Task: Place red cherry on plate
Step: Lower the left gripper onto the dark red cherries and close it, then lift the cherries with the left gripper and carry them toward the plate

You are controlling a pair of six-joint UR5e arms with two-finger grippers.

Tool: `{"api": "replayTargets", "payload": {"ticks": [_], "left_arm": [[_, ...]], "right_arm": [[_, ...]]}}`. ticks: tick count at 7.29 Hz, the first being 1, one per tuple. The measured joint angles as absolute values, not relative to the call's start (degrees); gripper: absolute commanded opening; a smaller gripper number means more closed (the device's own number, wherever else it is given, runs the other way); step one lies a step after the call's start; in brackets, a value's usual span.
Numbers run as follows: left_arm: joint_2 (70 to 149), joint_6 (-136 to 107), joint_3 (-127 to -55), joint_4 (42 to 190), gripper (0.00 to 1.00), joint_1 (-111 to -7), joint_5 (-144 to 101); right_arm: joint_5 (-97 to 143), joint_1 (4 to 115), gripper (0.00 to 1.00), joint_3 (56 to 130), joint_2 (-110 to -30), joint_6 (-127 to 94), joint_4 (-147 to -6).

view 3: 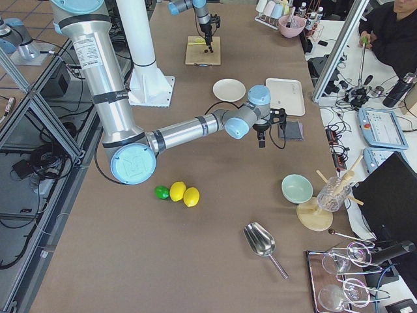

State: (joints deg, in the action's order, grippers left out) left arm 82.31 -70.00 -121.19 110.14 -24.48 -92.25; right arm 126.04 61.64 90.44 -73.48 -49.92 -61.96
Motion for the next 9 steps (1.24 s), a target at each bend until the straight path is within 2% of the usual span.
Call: {"api": "replayTargets", "payload": {"ticks": [1,6,7,8,9], "left_arm": [[82.43,-69.87,-120.94,110.21,0.37,-23.99,-92.27],[83.06,-69.79,-120.27,110.41,0.35,-24.04,-92.41],[83.11,-69.79,-120.14,110.45,0.13,-24.14,-92.44],[83.09,-69.79,-120.07,110.45,0.0,-24.2,-92.42],[83.06,-69.78,-119.81,110.43,0.0,-24.23,-92.32]], "right_arm": [[126.04,61.67,1.0,90.44,-73.46,-49.92,-61.96],[126.07,61.7,1.0,90.62,-73.52,-50.38,-61.94],[126.05,61.7,1.0,90.62,-73.54,-50.47,-61.9],[126.04,61.7,1.0,90.62,-73.56,-50.51,-61.89],[126.04,61.7,1.0,90.62,-73.56,-50.53,-61.88]]}}
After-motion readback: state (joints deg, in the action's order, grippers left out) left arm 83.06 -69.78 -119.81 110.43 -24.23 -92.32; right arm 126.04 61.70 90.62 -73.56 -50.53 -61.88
